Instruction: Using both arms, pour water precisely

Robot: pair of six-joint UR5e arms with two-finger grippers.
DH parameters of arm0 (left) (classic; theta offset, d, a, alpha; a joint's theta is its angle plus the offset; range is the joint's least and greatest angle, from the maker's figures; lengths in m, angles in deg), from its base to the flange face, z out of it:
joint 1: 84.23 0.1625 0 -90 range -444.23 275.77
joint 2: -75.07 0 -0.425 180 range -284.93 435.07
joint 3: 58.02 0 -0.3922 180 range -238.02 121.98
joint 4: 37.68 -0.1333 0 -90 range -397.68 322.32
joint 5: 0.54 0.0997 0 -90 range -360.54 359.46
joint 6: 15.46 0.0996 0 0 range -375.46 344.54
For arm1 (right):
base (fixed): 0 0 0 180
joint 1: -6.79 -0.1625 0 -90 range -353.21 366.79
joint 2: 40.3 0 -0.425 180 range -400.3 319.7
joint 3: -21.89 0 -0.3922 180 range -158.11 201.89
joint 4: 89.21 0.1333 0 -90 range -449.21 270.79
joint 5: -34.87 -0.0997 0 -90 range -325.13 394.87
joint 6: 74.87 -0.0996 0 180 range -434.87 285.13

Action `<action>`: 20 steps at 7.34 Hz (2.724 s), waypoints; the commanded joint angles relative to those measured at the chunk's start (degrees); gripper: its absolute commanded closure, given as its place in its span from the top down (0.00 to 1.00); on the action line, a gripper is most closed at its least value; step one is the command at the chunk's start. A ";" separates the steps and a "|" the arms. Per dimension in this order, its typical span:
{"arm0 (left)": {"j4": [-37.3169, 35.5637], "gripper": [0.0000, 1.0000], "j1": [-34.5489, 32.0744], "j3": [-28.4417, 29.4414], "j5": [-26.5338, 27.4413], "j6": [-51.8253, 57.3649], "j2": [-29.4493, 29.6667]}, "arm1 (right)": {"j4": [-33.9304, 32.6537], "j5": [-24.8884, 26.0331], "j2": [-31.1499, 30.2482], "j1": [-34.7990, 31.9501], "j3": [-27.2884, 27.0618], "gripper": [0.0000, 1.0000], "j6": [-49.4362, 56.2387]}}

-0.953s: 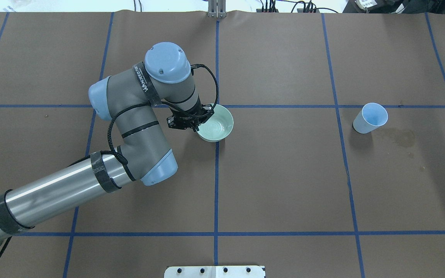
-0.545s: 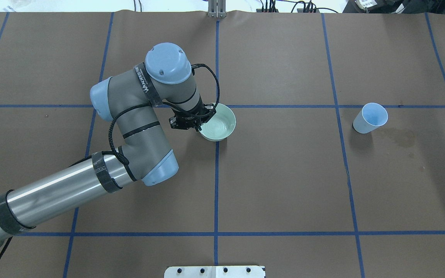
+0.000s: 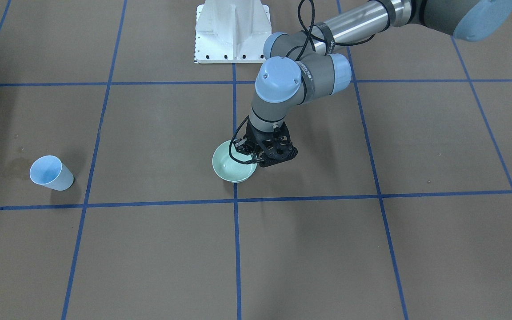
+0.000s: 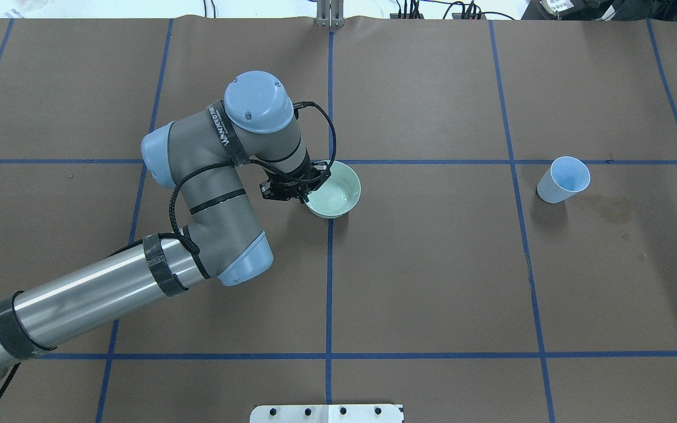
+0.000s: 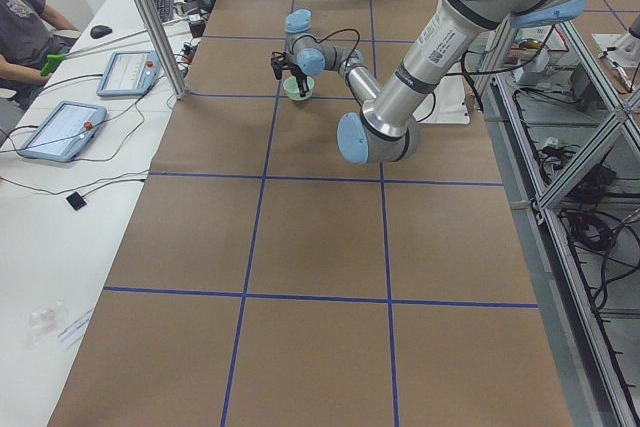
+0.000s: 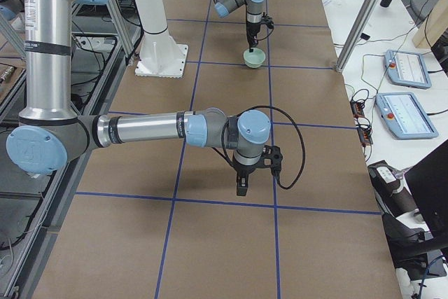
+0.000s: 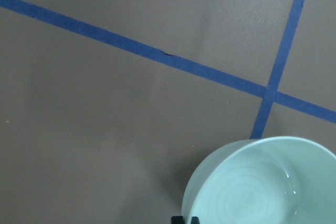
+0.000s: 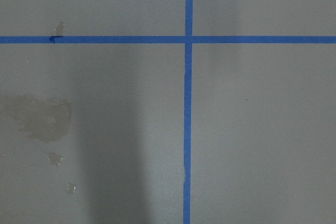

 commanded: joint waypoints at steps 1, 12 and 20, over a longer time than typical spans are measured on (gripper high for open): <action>0.18 0.34 0.44 0.40 0.00 0.07 0.00 | 0.00 0.00 0.00 0.00 0.06 1.00 0.00; -8.26 1.00 -13.53 -37.04 -3.61 27.58 -35.42 | 34.81 -8.44 -4.58 12.86 -4.07 1.00 -11.07; -8.26 1.00 -13.26 -35.72 -3.43 27.31 -34.37 | 77.95 27.67 -3.34 38.58 4.80 0.95 -27.87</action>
